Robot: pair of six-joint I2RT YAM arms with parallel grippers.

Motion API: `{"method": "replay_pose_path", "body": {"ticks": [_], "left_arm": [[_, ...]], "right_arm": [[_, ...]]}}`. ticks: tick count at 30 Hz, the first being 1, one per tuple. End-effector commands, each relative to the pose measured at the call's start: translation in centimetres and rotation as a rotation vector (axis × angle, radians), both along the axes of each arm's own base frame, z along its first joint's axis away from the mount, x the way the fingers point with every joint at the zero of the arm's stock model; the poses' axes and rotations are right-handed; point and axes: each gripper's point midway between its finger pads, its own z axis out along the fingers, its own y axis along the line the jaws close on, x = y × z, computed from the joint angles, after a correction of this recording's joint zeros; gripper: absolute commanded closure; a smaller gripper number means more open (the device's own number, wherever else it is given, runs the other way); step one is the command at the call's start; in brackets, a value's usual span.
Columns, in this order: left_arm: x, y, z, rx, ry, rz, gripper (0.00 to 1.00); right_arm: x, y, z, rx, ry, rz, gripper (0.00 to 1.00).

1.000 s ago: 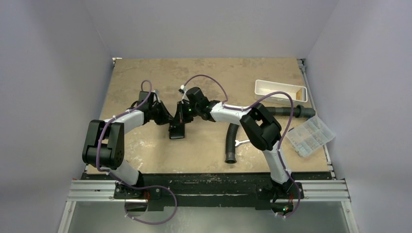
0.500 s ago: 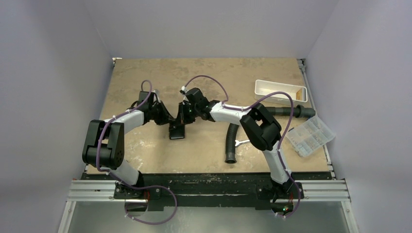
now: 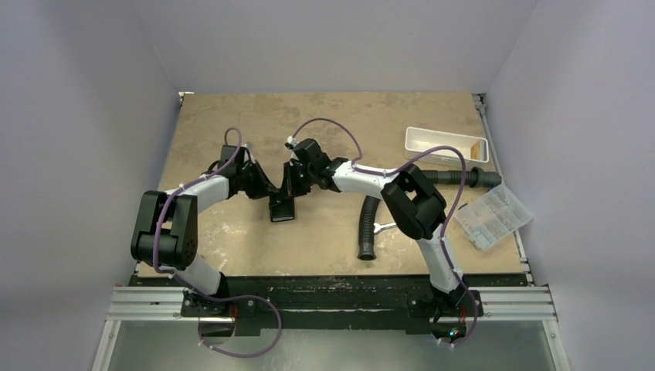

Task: Put the credit cards into the card holder
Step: Close the card holder at the center of the board.

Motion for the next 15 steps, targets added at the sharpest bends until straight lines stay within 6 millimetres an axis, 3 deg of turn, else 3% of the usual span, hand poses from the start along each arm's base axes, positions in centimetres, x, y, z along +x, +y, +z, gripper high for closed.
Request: {"method": "replay_pose_path", "body": {"ticks": [1,15], "left_arm": [[-0.5,1.6,-1.2,0.081,0.025,0.012,1.00],[-0.5,1.5,-1.1,0.079,0.024,0.009,1.00]], "right_arm": [[1.9,0.1,0.7,-0.011,-0.067,-0.030,1.00],[2.1,-1.5,-2.6,-0.119,-0.082,-0.048,1.00]]}}
